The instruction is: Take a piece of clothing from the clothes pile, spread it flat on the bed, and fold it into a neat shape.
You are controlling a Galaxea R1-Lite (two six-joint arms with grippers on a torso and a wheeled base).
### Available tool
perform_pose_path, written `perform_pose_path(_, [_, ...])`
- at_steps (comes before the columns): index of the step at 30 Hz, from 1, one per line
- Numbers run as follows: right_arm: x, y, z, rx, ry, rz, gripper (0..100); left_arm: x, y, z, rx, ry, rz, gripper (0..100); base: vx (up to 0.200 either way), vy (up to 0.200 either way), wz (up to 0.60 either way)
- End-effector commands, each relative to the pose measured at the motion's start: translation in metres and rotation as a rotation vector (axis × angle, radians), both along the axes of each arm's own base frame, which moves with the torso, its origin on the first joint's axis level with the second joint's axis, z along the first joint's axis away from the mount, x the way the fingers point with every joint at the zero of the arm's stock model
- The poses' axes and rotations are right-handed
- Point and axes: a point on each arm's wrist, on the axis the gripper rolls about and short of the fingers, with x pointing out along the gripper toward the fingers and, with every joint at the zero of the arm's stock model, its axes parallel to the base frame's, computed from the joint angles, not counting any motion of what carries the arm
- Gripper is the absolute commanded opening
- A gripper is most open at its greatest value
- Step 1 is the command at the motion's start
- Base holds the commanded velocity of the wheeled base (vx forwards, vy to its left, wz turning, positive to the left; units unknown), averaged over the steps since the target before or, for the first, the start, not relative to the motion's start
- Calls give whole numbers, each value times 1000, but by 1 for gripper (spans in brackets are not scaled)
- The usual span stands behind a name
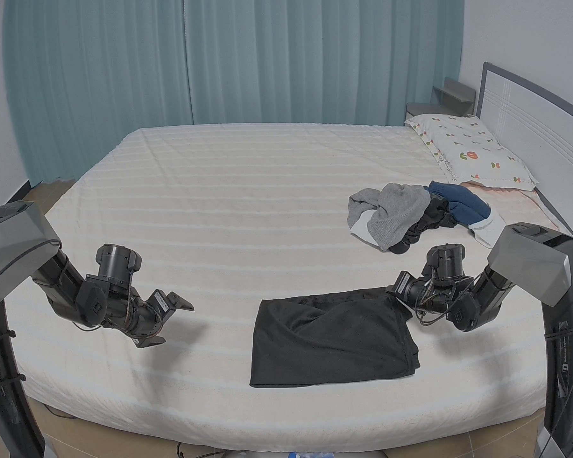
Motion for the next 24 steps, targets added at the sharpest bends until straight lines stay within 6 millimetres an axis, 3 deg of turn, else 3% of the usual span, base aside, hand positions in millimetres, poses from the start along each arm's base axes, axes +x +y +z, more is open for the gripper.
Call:
perform_pose_path(1, [2,-9,2,7,-9,-25,0,0,0,-1,0,2,0,100,0,0,0])
perform_pose_path(6, [5,-21,8,55,-6,-80,0,0,0,-1,0,2,0,100,0,0,0])
perform_pose_path(24, [4,-34,7,77,11,-125,0,0,0,-1,0,2,0,100,0,0,0])
